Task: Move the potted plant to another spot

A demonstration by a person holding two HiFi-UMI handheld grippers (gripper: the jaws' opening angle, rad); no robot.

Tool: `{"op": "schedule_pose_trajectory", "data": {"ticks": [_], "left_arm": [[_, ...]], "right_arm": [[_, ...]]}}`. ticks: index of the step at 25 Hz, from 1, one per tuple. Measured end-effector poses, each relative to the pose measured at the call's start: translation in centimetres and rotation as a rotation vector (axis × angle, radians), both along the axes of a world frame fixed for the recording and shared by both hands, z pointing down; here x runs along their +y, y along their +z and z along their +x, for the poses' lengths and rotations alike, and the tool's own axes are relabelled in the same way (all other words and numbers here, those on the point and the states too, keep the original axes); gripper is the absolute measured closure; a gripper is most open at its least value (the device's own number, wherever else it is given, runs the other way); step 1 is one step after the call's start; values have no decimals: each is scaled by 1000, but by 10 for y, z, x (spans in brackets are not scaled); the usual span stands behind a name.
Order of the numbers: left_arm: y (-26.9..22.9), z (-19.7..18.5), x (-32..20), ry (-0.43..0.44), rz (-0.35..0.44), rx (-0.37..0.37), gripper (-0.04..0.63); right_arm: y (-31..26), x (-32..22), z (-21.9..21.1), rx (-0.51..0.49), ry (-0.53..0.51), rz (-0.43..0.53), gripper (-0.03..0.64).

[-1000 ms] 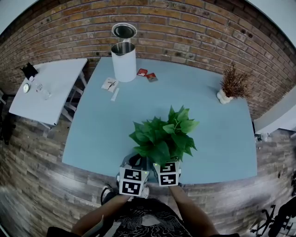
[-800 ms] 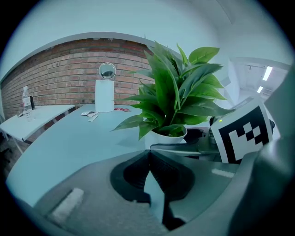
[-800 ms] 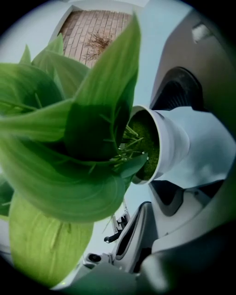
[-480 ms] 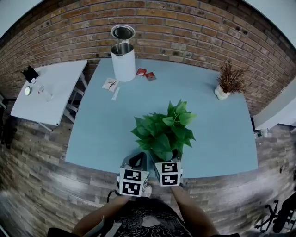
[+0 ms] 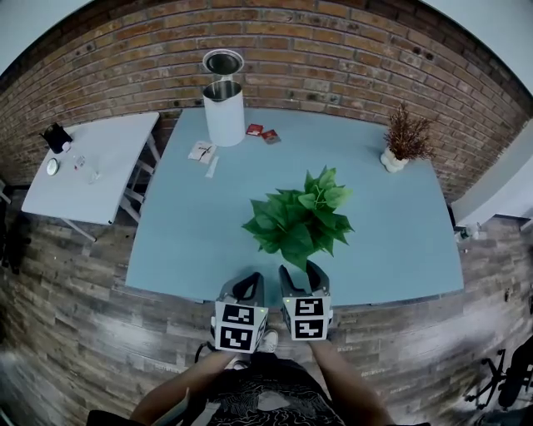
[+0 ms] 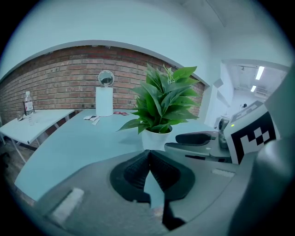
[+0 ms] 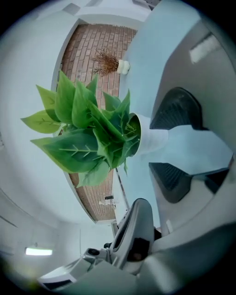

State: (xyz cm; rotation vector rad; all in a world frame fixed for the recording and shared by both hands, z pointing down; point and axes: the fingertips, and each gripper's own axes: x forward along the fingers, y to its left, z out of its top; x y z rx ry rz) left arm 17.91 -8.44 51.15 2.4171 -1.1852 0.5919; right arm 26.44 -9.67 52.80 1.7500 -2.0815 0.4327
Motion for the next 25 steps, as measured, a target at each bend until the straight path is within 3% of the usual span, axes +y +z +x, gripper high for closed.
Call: {"op": "schedule_pose_trajectory", "data": {"ticks": [10,14,25], "left_arm": [[-12,-6,30,43,21,21,595],[-15,-3,43,78,31,24,595],[-23,-9,69,94,46,30,595]], "right_arm": [[-26,43,-18,-22,31,33,513],[-38,56,-21,-46,46,54,607],[-49,95,-37,-56,40,52,612]]}}
